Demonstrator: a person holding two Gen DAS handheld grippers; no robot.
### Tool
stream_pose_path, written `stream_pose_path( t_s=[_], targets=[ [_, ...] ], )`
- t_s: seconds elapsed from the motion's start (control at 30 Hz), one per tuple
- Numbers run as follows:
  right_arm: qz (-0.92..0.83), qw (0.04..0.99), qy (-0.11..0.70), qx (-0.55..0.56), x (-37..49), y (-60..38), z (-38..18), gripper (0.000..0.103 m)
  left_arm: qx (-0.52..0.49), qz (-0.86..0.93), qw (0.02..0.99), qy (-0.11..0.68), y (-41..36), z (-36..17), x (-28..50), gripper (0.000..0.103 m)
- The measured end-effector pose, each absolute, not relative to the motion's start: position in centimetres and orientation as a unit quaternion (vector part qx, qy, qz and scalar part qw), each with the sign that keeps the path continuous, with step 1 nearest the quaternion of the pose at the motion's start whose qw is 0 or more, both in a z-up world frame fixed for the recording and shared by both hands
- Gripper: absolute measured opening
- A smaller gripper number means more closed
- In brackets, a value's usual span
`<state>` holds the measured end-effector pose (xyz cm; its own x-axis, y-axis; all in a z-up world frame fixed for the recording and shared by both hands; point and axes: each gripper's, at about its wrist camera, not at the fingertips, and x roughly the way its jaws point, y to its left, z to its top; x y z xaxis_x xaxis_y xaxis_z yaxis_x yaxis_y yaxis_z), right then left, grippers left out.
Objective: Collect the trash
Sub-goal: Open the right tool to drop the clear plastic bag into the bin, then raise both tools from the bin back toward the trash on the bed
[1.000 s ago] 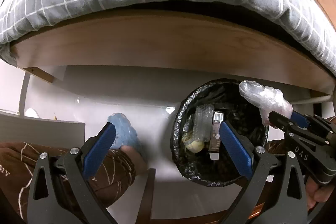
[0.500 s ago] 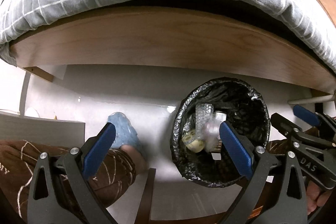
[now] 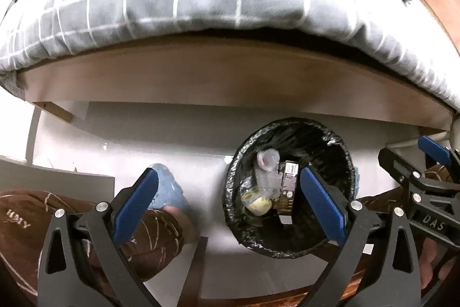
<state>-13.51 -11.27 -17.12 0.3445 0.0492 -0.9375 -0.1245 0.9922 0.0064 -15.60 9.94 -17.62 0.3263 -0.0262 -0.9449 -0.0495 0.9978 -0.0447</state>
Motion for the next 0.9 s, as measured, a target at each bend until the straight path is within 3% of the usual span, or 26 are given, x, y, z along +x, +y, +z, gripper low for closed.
stream_pose_path(
  t_s=[0.9],
  targets=[
    [0.006,0.878,0.479,-0.011,-11.0,-16.9,-5.6,0.095,-0.029,-0.017,0.867,0.497,6.8,-5.3,-11.2,0.097]
  ],
)
